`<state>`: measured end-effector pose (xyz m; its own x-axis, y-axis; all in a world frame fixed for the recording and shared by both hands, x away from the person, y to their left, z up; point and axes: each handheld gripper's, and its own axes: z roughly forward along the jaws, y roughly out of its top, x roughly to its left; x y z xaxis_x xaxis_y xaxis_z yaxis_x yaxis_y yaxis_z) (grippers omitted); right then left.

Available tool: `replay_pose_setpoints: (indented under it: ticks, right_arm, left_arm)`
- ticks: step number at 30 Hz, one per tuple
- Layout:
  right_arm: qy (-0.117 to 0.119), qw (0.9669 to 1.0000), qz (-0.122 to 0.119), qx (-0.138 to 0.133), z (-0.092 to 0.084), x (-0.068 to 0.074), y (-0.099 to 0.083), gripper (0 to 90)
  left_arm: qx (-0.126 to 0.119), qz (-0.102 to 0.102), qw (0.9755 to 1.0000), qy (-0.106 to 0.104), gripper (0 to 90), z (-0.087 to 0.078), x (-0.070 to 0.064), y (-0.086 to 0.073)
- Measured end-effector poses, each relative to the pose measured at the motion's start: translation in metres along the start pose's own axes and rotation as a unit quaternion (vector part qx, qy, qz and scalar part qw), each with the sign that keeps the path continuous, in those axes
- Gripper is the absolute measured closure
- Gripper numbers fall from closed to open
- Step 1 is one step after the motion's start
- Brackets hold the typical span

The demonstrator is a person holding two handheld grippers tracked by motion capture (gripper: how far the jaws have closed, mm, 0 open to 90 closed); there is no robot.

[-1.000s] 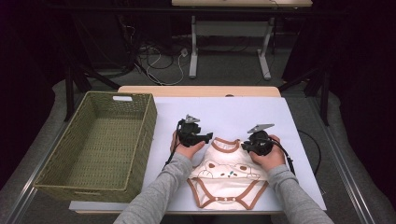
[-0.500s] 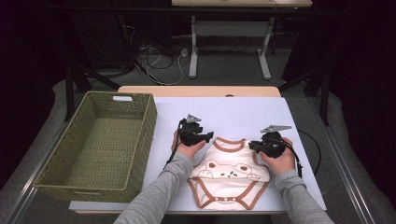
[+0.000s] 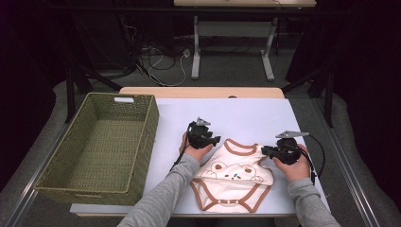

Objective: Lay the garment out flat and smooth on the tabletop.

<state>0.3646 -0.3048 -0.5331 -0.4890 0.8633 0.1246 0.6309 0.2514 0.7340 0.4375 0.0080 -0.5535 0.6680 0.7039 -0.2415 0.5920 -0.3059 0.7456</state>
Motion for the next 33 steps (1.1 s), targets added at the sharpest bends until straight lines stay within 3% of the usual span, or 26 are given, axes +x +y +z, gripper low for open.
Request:
replay_pose_setpoints:
  ticks: [12,18,20,22,28,33]
  right_arm:
    - [-0.005,1.0000,0.006,0.001,0.001,-0.002,-0.002,80.4]
    - [-0.005,1.0000,0.006,-0.001,0.000,-0.002,-0.003,80.4]
    - [-0.004,1.0000,0.005,0.000,0.001,-0.002,-0.003,80.4]
    - [-0.005,1.0000,0.005,-0.001,0.001,-0.001,-0.002,80.4]
    - [0.001,0.9999,0.001,-0.011,0.004,0.005,0.001,80.4]
    - [0.008,0.9997,-0.004,-0.022,0.011,0.014,0.009,80.4]
  left_arm:
    - [0.029,-0.003,0.9987,-0.041,60.3,0.006,-0.016,-0.005]
    - [0.056,0.004,0.9965,-0.062,79.3,0.011,-0.021,-0.009]
    - [0.055,0.006,0.9966,-0.060,88.5,0.009,-0.023,-0.009]
    - [0.057,0.014,0.9968,-0.054,89.4,0.004,-0.024,-0.006]
    - [0.027,0.029,0.9992,-0.004,89.7,-0.014,-0.027,0.001]
    - [0.021,0.023,0.9992,0.026,89.7,-0.028,-0.025,0.006]
